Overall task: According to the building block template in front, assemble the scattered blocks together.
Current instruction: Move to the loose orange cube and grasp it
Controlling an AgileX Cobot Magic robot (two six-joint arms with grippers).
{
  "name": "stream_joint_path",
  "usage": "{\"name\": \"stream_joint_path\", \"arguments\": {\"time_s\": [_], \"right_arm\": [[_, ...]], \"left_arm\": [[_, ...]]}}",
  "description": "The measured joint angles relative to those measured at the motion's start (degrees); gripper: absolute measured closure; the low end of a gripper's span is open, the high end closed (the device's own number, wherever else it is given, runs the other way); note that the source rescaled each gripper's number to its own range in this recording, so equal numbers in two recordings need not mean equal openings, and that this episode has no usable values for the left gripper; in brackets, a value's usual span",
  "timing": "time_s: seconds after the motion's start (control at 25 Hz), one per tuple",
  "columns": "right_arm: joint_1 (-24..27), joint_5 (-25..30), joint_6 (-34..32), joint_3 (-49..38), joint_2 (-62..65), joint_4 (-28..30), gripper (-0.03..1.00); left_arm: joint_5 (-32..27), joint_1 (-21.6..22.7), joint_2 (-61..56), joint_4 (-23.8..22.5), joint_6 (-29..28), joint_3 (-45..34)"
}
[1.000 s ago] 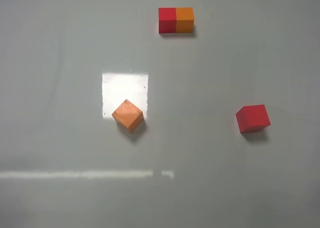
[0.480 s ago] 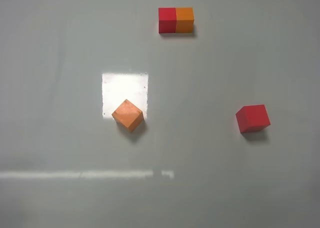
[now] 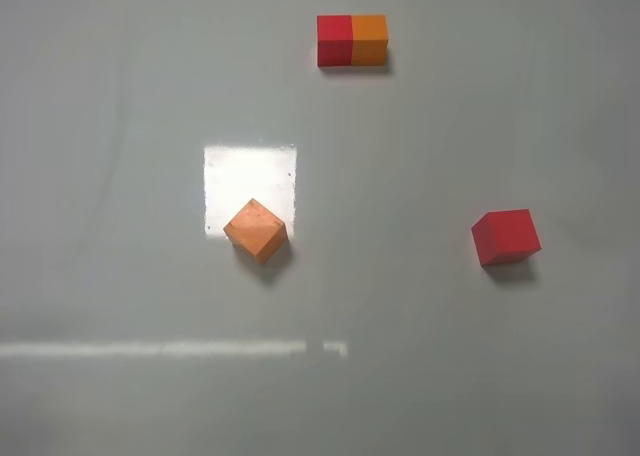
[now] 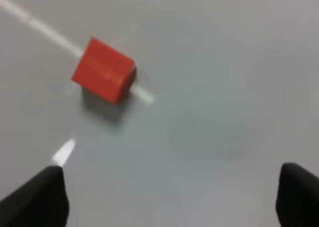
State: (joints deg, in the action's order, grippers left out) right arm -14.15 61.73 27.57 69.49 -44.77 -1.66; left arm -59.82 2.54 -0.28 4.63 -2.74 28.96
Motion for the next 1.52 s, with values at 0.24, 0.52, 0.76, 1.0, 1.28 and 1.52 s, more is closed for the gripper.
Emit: {"name": "stream_joint_path", "arguments": {"time_s": [0.24, 0.52, 0.76, 1.0, 1.28, 1.52], "right_arm": [[-12.42, 2.49, -8.42, 11.32, -14.22, 5.20, 0.05], [-37.41, 5.78, -29.57, 16.86, -28.34, 28.18, -0.02], [-48.49, 6.82, -37.77, 24.56, -37.03, 30.85, -0.03], [-52.35, 7.79, -39.85, 31.91, -46.63, 30.83, -0.03], [-52.62, 7.79, -41.47, 37.97, -56.62, 30.58, -0.03], [-52.62, 7.85, -42.50, 38.32, -60.20, 32.37, -0.03]], "left_arm": [[0.00, 0.00, 0.00, 0.00, 0.11, 0.00], [0.00, 0.00, 0.00, 0.00, 0.16, 0.00], [0.00, 0.00, 0.00, 0.00, 0.22, 0.00], [0.06, 0.00, 0.00, 0.00, 0.22, 0.00], [0.06, 0.00, 0.00, 0.00, 0.22, 0.00], [0.06, 0.00, 0.00, 0.00, 0.22, 0.00]]}}
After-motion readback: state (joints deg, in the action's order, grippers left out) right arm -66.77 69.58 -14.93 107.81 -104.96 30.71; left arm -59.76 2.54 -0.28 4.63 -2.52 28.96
